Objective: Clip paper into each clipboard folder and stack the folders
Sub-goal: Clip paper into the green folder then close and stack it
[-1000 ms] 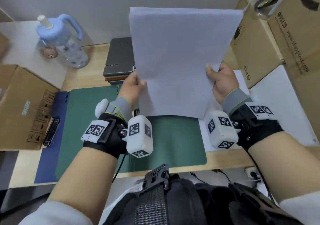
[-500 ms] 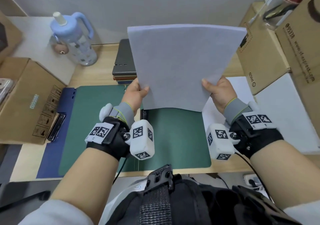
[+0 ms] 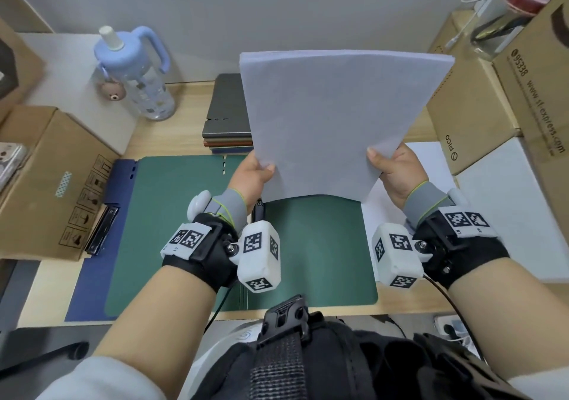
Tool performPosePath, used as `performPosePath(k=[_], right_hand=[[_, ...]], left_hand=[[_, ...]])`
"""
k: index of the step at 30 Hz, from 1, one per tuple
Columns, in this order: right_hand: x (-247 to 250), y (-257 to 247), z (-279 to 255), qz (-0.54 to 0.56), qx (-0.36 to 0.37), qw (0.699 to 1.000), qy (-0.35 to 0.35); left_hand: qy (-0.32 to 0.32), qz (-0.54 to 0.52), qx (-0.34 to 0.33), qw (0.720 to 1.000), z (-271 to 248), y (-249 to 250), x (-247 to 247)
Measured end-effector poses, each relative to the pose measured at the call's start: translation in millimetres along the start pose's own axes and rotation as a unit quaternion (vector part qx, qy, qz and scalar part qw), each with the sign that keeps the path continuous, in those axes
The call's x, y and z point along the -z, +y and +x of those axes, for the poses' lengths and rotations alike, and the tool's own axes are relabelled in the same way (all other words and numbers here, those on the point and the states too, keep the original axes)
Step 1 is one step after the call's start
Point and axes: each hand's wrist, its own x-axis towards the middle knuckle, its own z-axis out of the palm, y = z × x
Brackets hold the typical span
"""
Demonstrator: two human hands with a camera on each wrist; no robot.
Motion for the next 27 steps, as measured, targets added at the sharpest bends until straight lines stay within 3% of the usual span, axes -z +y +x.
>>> performPosePath(k=[10,14,17,21,27], right_hand=[[-7.5,4.7,1.9,-0.182,-0.009,0.977,0.109],[-4.8,7.5,0.1,-0.239,-0.048,0.96,0.135],[-0.4,16.6,-2.2,-0.259,-0.114,0.948,0.146],[3.6,31.9,-9.8,-0.274,-0.189,0.932,0.142],[-2.7,54.4,-18.3,-0.287,-0.25,0.92,0.09]], left_hand=[[0.002,0.019,0.046,0.999,0.6,-5.1,-1.7],[-0.017,0.026,0.119,0.992,-0.6,-9.2,3.2],[0.043,0.007,0.193,0.98,0.6,-10.5,6.9],[0.029,0.159,0.232,0.959,1.0,-24.8,20.0],[0.032,0.339,0.269,0.901,1.8,-36.4,23.9]])
